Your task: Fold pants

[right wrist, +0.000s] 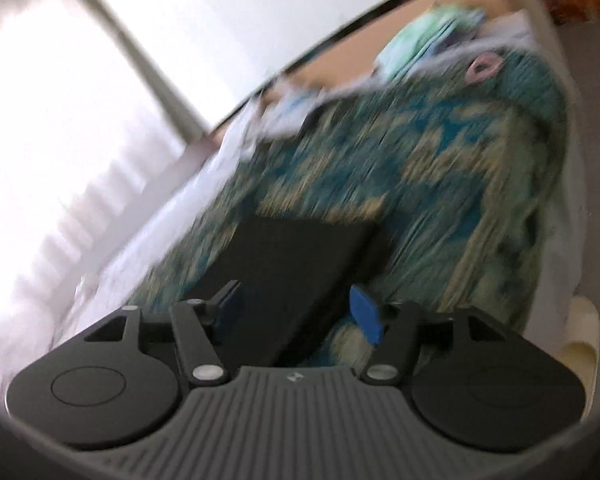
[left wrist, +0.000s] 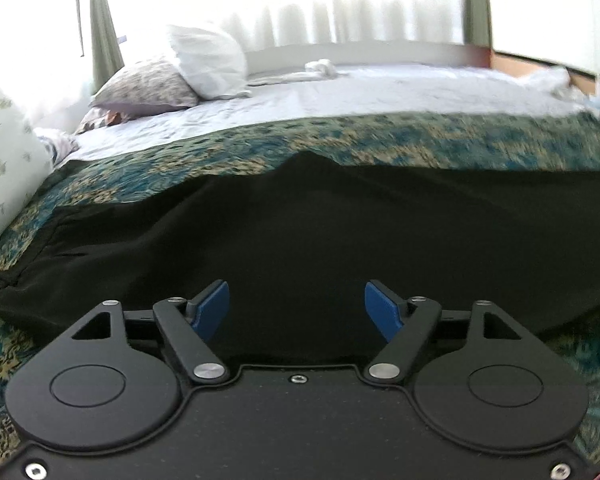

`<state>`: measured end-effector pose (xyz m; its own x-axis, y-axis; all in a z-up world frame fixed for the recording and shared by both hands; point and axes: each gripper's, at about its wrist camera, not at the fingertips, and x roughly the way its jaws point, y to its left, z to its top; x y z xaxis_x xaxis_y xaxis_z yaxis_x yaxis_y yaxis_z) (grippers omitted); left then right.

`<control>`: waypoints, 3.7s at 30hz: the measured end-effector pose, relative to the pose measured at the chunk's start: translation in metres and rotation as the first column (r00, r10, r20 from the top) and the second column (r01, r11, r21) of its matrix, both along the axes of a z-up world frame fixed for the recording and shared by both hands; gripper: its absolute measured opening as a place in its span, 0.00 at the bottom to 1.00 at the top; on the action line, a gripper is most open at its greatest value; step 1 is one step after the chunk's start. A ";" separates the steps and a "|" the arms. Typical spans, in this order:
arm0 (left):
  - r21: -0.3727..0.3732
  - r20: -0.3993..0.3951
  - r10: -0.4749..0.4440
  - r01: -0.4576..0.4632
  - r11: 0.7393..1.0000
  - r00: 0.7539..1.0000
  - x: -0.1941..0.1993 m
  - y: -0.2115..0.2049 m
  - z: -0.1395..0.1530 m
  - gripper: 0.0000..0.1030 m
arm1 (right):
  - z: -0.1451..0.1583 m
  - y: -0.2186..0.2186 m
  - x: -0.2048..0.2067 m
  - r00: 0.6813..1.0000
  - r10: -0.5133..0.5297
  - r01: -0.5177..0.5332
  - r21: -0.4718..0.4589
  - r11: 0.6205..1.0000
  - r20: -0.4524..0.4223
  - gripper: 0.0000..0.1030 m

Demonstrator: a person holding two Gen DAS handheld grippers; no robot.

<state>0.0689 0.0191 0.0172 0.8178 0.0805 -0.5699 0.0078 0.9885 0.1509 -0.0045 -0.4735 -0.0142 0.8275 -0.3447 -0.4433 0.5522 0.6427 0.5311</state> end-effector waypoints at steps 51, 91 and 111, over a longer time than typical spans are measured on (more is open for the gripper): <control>-0.306 0.083 0.074 -0.046 0.951 0.994 -0.048 0.092 -0.014 0.56 | 0.035 0.418 0.073 0.338 0.804 -0.903 -0.409 0.131 -0.489 0.70; -0.131 -0.007 -0.007 0.006 0.991 1.000 0.000 -0.014 -0.025 0.73 | 0.010 0.233 0.017 0.782 0.375 -0.623 -0.620 0.478 -0.498 0.58; -0.168 0.012 -0.037 0.039 0.985 0.999 -0.004 -0.005 -0.029 0.75 | 0.013 0.218 0.017 0.793 0.393 -0.607 -0.562 0.562 -0.465 0.69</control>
